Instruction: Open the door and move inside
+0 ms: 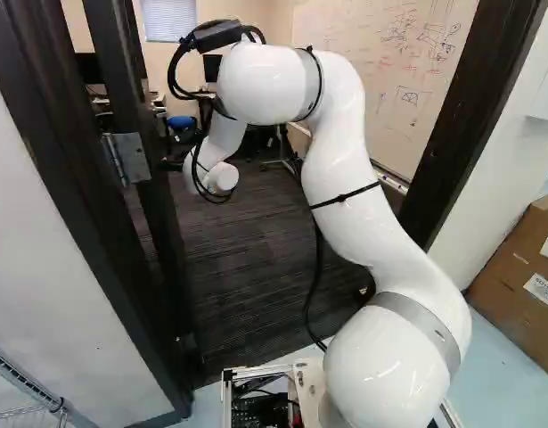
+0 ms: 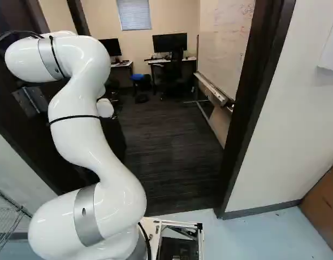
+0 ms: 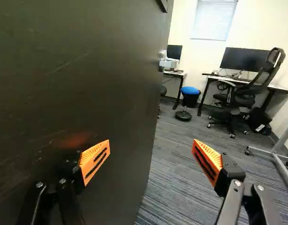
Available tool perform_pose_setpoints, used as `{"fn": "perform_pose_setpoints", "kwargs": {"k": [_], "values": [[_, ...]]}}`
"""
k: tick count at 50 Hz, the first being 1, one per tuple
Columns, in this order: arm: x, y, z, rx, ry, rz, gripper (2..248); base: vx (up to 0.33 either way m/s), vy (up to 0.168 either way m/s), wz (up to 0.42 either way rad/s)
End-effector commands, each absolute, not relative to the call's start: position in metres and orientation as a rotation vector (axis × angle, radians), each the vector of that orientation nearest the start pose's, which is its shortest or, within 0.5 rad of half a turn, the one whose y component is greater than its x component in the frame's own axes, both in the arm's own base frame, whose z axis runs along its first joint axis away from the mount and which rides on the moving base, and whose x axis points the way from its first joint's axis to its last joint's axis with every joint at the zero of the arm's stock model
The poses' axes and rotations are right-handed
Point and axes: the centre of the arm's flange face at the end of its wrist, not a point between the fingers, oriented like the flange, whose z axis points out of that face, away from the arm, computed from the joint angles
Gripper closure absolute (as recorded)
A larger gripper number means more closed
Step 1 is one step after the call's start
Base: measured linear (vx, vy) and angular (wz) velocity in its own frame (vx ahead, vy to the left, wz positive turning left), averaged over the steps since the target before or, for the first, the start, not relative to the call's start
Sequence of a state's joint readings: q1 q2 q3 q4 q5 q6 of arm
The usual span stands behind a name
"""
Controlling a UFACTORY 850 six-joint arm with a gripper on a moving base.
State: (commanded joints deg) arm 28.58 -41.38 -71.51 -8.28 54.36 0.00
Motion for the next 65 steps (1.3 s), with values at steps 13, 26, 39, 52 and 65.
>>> {"fn": "perform_pose_setpoints", "kwargs": {"k": [13,26,39,52,65], "values": [[0.601,0.339,0.354,-1.973,-0.708,-1.826,3,0.000,0.000,0.000],[0.601,0.331,0.355,-1.991,-0.680,-1.830,3,0.000,0.000,0.000],[0.600,0.313,0.358,-2.025,-0.637,-1.838,3,0.000,0.000,0.000],[0.598,0.290,0.360,-2.064,-0.587,-1.847,3,0.000,0.000,0.000],[0.596,0.267,0.362,-2.096,-0.552,-1.854,3,0.000,0.000,0.000]]}}
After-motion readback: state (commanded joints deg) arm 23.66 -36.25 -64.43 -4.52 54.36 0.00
